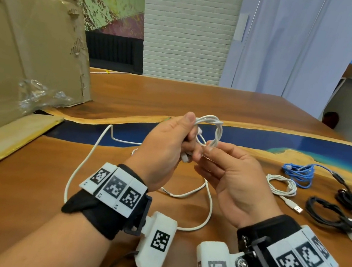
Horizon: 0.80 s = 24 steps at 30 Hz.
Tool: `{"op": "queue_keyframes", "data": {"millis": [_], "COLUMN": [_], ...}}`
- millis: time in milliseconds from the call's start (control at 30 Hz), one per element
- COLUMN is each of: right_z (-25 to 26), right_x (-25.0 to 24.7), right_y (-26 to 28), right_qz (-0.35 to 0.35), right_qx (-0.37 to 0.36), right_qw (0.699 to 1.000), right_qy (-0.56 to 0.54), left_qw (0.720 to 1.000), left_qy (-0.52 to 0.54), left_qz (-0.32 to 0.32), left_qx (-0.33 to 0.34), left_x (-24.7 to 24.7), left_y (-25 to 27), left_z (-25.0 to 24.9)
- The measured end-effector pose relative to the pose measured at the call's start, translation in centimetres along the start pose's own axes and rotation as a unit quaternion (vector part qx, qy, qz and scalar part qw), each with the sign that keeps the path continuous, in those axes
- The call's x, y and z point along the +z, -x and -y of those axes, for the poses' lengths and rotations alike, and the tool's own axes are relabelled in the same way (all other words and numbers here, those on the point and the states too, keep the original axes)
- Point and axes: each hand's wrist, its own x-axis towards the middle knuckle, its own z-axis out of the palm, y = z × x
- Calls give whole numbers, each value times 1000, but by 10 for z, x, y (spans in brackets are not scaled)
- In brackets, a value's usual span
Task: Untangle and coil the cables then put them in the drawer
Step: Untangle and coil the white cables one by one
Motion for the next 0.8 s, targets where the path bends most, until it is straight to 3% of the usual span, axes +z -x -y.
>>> {"op": "queue_keyframes", "data": {"millis": [167,300,400,567,800], "right_z": [6,12,14,17,18], "right_x": [-2,-3,-3,-5,-3], "right_y": [-3,0,2,2,6], "right_qz": [14,53,77,106,111], "right_qx": [-5,-17,8,29,37], "right_qw": [998,994,994,994,993], "right_qy": [-60,-95,-71,2,14], "left_qw": [1000,995,993,998,999], "left_qy": [2,-88,-107,-45,-34], "left_qz": [-18,-44,-50,-26,-16], "left_qx": [3,9,-7,-19,-20], "left_x": [-2,-11,-18,-16,-15], "left_y": [-3,-4,-6,-5,-4], "left_z": [1,2,2,0,-2]}}
